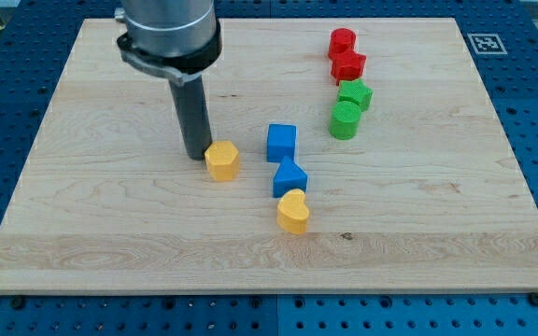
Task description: Move yellow hexagon to the bottom center
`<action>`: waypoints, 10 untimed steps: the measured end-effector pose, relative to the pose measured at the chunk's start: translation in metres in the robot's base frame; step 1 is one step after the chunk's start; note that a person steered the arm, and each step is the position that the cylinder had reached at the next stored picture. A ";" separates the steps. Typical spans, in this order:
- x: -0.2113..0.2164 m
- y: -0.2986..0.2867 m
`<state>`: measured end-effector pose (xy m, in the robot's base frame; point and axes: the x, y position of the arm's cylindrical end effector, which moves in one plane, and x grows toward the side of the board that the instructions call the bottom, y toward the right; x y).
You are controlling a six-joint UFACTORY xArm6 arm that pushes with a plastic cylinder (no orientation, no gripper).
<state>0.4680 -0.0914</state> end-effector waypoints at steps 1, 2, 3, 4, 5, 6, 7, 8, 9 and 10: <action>0.026 -0.002; 0.031 -0.013; 0.001 -0.025; -0.055 -0.021; -0.043 0.031; -0.040 0.029; -0.032 0.021; -0.011 0.015; 0.027 0.014; 0.065 0.014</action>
<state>0.5330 -0.0777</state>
